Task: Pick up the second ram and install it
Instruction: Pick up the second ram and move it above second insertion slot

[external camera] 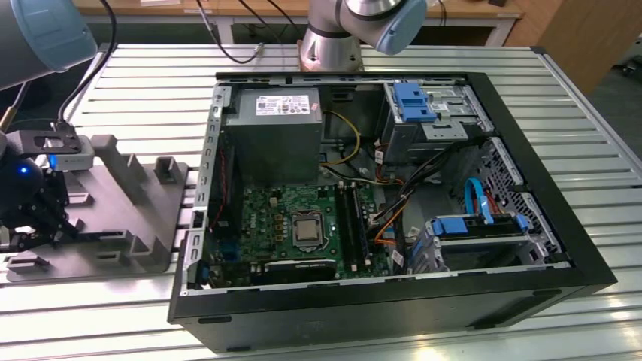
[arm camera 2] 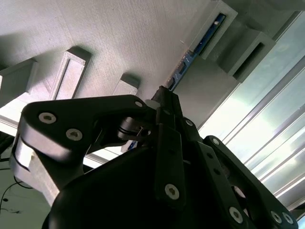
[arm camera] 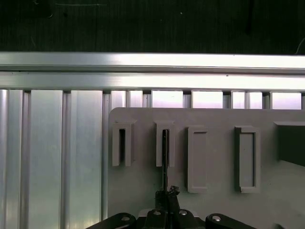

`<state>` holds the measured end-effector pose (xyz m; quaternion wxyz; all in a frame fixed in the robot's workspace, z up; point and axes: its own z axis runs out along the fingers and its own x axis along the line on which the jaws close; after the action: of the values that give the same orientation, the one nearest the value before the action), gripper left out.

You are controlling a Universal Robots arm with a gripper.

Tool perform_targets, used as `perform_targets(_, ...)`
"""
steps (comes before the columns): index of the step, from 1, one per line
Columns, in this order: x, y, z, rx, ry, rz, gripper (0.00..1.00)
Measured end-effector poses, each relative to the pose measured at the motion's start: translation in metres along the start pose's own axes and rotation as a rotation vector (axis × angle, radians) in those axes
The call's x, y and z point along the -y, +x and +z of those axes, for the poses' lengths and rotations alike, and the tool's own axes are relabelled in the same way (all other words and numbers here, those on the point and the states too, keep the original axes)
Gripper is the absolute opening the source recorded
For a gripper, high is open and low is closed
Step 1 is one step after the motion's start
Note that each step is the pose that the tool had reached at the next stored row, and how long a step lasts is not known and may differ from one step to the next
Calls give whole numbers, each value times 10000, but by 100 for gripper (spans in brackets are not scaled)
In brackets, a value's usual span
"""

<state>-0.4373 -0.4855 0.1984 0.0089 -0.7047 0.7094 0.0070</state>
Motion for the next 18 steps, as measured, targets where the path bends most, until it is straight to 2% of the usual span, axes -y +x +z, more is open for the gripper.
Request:
perform_targets(12, 4, 0, -6, 0, 0, 0, 12)
perform_targets(18, 4, -3, -126, 0, 1, 0, 12)
